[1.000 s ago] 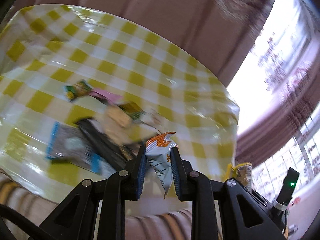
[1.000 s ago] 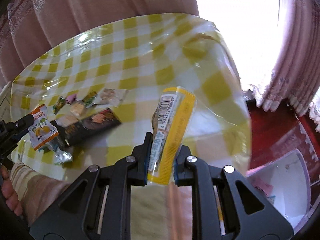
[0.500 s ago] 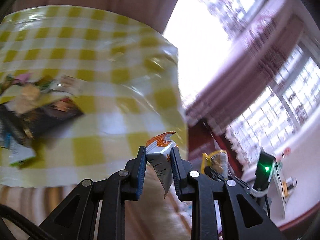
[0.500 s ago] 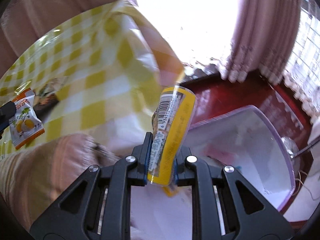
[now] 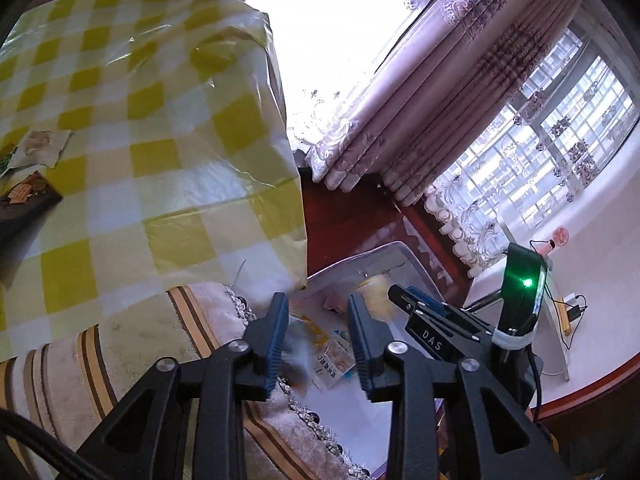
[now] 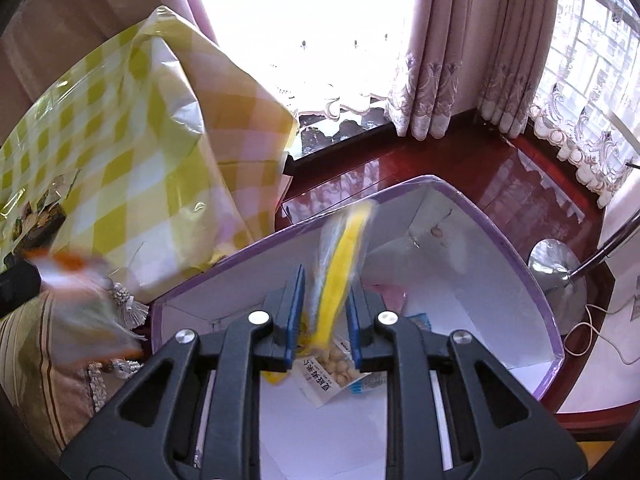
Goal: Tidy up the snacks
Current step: 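Carry the yellow tube snack and orange-white packet into the white box while releasing both, then move both grippers back to the snack pile on the table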
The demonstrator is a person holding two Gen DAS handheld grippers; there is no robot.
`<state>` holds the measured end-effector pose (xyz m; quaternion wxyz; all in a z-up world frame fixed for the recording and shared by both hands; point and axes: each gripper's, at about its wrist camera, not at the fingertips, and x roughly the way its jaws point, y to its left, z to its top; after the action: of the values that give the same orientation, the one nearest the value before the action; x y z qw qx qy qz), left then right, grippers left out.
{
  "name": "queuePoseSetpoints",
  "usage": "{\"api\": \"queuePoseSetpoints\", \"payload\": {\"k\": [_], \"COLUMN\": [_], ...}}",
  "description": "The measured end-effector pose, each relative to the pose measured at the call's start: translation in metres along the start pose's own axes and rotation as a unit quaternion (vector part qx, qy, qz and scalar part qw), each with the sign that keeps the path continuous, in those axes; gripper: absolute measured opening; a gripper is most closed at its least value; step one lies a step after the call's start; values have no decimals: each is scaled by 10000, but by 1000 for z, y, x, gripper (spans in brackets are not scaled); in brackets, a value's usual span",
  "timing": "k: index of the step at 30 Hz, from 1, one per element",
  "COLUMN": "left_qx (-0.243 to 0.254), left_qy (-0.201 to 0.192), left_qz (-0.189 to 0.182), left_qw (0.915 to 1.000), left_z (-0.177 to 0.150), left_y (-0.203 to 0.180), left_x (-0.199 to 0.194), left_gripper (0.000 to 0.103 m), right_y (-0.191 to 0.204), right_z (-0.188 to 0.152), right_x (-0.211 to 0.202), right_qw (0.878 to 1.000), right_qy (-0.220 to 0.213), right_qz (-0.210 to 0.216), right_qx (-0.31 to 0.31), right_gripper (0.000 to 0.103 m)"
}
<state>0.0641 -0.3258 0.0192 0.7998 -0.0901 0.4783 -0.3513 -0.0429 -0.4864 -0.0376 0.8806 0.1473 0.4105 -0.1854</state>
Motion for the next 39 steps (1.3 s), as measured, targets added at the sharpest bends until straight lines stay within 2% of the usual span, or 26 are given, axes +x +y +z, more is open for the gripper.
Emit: {"api": "queuePoseSetpoints", "payload": {"k": [2, 4, 16, 26, 34, 39], "left_qx": [-25, -87, -277, -706, -1159, -1563], "left_qy": [-5, -23, -213, -578, -900, -1075], "left_qz": [6, 22, 209, 582, 840, 1003], "left_qw": [10000, 10000, 9992, 9941, 9856, 9767], "left_z": [0, -1, 2, 2, -11, -23], "left_y": [1, 5, 19, 63, 106, 139], "left_x": [0, -1, -13, -47, -85, -113], "left_gripper": [43, 44, 44, 44, 44, 44], "right_y": [0, 1, 21, 62, 107, 139], "right_z": [1, 0, -4, -4, -10, -15], "right_x": [0, 0, -9, -18, -23, -28], "right_qw": [10000, 10000, 9998, 9979, 9943, 9905], "right_qy": [-7, -35, -54, -44, 6, 45], "right_qz": [-14, -11, 168, 444, 740, 903], "right_qx": [10, 3, -130, -460, -763, -1036], "right_gripper": [45, 54, 64, 68, 71, 72]}}
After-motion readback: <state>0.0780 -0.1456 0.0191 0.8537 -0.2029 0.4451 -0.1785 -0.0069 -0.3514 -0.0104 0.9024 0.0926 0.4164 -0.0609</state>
